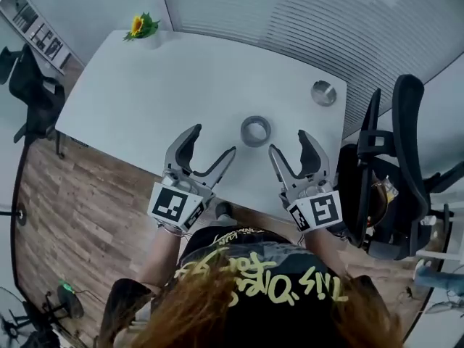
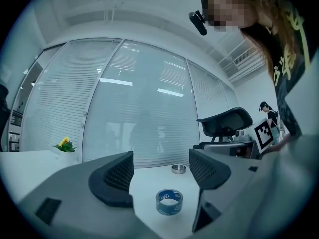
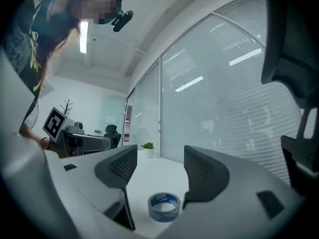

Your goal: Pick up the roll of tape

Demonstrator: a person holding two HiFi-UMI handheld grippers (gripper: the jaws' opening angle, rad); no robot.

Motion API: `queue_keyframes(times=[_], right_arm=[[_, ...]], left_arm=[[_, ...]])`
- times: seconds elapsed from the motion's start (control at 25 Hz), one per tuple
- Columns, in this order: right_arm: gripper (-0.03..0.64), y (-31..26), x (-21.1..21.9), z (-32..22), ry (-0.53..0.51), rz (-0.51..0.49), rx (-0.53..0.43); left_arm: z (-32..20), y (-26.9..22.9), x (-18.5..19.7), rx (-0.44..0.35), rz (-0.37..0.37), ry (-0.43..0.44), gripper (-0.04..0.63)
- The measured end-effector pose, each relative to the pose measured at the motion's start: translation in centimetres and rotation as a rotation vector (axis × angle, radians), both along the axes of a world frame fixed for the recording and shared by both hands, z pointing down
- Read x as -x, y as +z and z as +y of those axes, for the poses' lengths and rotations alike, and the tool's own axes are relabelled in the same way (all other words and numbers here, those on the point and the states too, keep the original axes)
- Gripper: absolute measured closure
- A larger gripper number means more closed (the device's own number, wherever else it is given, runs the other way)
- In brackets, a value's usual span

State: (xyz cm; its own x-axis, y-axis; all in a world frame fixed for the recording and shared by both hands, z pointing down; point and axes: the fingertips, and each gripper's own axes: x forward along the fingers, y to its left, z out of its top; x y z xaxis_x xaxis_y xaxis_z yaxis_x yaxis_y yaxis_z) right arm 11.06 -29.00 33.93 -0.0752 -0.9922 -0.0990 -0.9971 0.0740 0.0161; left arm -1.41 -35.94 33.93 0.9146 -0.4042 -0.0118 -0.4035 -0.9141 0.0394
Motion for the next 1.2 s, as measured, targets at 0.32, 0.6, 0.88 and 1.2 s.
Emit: queue_keyframes(times=[0.32, 0.6, 0.88, 1.2], right_arm=[[0.341, 0.1, -2.2, -3.1, 0.13, 0.008, 0.004], [0.341, 1.7, -2.2, -3.6, 0.085, 0.028, 0.061], [0.338, 5.7, -1.3, -4.5, -0.131, 0.111, 0.191], [0.288, 13.6, -0.7, -5.5, -0.34, 0.166, 0.437]], left_arm=[[-5.1, 0.5, -2.8, 0.017, -0.011, 0.142, 0.252], [-6.3, 1.6, -4.5, 0.013, -0.034, 0.191, 0.252], [-5.6, 4.0, -5.9, -0.034, -0.095, 0.369, 0.241], [-5.1, 11.2, -8.2, -0.008, -0.232, 0.605, 0.177]])
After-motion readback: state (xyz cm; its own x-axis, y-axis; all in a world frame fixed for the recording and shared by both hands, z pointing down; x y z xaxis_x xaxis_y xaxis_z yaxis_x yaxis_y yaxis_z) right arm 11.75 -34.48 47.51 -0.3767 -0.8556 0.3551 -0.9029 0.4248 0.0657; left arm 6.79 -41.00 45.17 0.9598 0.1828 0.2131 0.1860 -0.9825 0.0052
